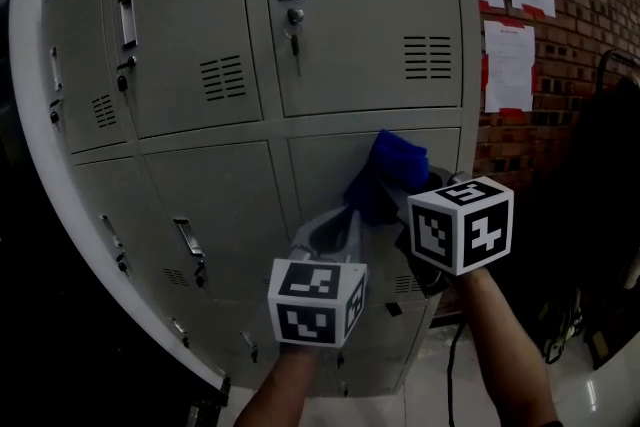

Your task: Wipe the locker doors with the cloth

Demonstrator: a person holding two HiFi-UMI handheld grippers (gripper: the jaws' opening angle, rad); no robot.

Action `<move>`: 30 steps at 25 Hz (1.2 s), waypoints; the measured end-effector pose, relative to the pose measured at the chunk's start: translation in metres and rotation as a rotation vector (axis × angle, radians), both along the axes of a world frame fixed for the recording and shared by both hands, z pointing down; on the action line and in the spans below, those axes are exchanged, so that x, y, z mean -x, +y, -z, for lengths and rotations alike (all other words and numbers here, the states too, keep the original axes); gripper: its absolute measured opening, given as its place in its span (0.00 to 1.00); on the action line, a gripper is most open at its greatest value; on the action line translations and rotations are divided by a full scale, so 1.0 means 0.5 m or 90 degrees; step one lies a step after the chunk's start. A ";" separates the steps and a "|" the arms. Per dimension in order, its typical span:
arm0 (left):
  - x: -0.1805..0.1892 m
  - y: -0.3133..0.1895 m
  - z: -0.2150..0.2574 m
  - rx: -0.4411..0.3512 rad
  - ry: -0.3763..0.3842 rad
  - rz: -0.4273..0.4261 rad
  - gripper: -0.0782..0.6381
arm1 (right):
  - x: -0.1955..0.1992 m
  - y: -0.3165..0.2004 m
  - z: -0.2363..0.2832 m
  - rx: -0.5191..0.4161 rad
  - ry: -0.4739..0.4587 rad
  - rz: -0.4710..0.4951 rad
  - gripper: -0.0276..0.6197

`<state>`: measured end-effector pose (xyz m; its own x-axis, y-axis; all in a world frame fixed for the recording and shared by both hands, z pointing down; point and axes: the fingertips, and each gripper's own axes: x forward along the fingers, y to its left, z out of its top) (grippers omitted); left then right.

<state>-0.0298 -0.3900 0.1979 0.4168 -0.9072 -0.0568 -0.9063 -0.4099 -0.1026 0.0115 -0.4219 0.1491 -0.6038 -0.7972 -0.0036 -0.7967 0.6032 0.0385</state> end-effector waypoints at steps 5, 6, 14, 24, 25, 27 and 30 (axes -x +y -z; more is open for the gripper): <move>-0.055 -0.001 -0.006 0.005 0.002 -0.019 0.11 | -0.080 -0.001 -0.001 0.001 -0.005 -0.034 0.18; -0.065 -0.001 -0.008 0.006 0.002 -0.022 0.11 | -0.096 -0.002 -0.002 0.002 -0.006 -0.040 0.18; -0.115 0.005 -0.017 0.011 0.005 -0.025 0.11 | -0.187 -0.006 -0.014 0.010 -0.011 -0.072 0.18; -0.110 0.052 -0.060 0.018 0.008 0.030 0.11 | -0.174 0.087 -0.050 -0.037 -0.021 -0.022 0.18; -0.106 0.061 -0.070 0.021 0.007 0.041 0.11 | -0.170 0.098 -0.067 -0.036 -0.021 -0.016 0.18; -0.098 0.083 -0.094 0.028 0.003 0.063 0.11 | -0.163 0.119 -0.103 -0.032 -0.020 -0.006 0.18; -0.091 0.123 -0.132 0.041 0.005 0.086 0.11 | -0.151 0.149 -0.152 -0.031 -0.016 -0.002 0.18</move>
